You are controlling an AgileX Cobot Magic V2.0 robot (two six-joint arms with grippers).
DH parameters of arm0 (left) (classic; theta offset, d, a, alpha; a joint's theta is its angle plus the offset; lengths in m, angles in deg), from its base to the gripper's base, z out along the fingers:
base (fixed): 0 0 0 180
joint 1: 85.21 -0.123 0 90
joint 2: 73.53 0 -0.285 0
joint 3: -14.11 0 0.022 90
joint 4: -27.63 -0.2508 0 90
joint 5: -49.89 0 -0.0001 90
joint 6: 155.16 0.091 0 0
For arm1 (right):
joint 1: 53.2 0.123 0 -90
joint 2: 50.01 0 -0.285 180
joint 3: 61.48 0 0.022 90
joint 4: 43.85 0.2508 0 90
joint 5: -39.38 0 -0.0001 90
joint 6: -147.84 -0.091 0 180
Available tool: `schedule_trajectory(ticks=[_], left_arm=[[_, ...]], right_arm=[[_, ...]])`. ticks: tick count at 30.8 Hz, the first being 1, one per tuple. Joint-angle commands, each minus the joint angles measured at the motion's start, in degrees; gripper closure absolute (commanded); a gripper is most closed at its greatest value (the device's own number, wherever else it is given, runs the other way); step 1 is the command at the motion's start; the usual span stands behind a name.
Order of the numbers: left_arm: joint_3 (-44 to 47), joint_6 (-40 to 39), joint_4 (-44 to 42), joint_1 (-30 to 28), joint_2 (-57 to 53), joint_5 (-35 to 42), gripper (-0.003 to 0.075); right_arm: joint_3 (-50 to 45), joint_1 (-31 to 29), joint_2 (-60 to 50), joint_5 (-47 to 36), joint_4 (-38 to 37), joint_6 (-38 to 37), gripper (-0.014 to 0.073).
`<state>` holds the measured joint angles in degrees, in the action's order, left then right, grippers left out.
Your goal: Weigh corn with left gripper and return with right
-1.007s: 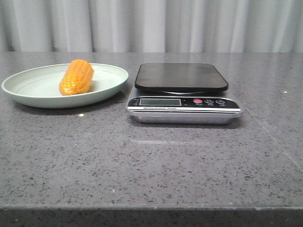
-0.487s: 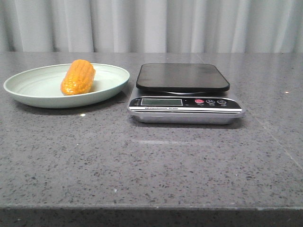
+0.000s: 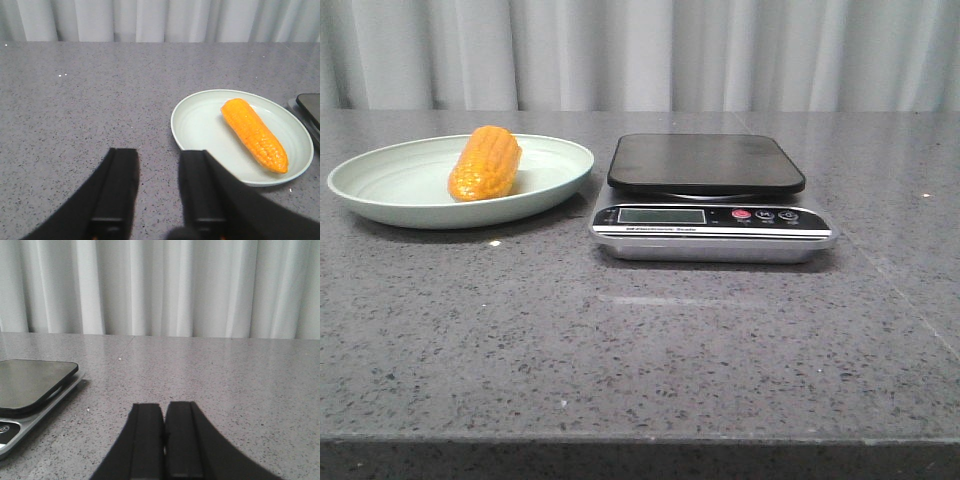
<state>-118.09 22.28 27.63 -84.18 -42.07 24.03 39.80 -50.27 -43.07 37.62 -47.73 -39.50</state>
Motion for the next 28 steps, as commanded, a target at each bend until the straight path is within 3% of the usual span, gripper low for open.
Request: schedule_trajectory(ticks=[1,4,15,22,28], left_arm=[[-3.89,-0.10,1.50,0.34,3.22,3.12,0.0183],[-6.28,-0.10,3.82,0.34,6.42,2.97,0.0116],[-19.60,-0.10,8.51,1.04,25.04,-4.58,0.0121],[-28.43,-0.55,8.51,9.65,37.36,-6.99,0.0122],[-36.61,-11.18,1.71,16.52,49.76,-10.28,0.0122]], right_arm=[[0.38,0.32,-0.72,-4.45,-0.07,0.50,0.0444],[0.38,0.32,-0.72,-4.45,-0.07,0.50,0.0444],[0.38,0.32,-0.72,-4.45,-0.07,0.50,0.0444],[0.38,0.32,-0.72,-4.45,-0.07,0.50,0.0444],[0.38,0.32,-0.72,-4.45,-0.07,0.50,0.0444]])
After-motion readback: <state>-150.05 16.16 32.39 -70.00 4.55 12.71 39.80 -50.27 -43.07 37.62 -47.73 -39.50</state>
